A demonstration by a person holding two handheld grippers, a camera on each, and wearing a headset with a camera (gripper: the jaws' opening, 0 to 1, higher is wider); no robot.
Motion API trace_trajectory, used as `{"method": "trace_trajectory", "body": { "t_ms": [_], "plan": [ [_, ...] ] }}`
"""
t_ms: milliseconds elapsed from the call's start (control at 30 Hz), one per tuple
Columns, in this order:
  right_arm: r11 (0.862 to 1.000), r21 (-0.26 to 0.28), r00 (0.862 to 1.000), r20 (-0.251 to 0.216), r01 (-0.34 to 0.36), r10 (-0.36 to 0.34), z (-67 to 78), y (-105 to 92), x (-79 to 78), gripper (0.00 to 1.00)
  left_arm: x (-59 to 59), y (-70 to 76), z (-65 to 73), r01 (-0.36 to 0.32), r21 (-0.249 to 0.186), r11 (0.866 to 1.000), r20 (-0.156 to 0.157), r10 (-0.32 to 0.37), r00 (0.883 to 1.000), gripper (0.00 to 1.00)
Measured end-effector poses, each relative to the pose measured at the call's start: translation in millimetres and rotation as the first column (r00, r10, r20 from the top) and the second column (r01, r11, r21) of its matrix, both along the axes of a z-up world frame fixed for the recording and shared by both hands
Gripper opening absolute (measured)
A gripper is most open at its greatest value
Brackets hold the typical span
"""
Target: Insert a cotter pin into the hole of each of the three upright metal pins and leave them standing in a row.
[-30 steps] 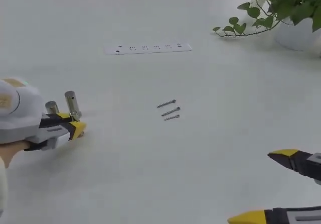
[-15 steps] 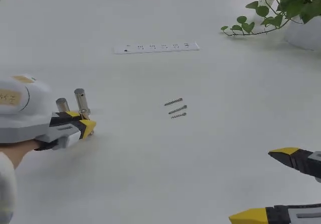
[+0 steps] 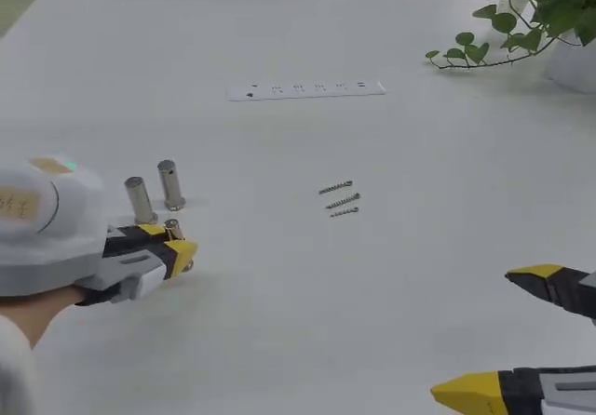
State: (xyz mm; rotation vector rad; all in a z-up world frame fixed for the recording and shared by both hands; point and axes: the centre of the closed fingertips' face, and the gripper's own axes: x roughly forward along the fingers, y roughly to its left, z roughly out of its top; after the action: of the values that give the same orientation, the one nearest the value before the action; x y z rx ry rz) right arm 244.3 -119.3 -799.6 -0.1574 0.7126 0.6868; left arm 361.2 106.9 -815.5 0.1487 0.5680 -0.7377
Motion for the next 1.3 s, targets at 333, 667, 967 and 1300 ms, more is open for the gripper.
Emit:
{"method": "trace_trajectory", "body": {
  "t_ms": [333, 667, 967, 1300],
  "plan": [
    [1.000, -0.004, 1.000, 0.011, -0.023, 0.023, 3.5, 2.0, 2.2, 0.96, -20.5, -1.7, -9.0, 0.002, 0.023, 1.000, -0.020, -0.001, 1.000, 0.07],
    [0.998, -0.009, 0.998, 0.005, -0.058, 0.058, 2.3, 3.3, 0.0, 0.95, -29.3, -6.0, -9.5, 0.000, 0.011, 1.000, -0.028, 0.000, 1.000, 0.07],
    [0.999, 0.034, 0.999, 0.007, -0.035, 0.035, 6.3, 2.5, 1.5, 0.95, -32.8, -5.1, -16.6, -0.002, 0.027, 1.000, -0.042, 0.004, 0.999, 0.07],
    [0.998, 0.058, 1.000, -0.001, -0.019, 0.019, 5.0, 3.2, 0.4, 0.95, -31.4, -2.1, -20.8, -0.019, 0.020, 1.000, -0.044, 0.020, 0.999, 0.07]
  ]
}}
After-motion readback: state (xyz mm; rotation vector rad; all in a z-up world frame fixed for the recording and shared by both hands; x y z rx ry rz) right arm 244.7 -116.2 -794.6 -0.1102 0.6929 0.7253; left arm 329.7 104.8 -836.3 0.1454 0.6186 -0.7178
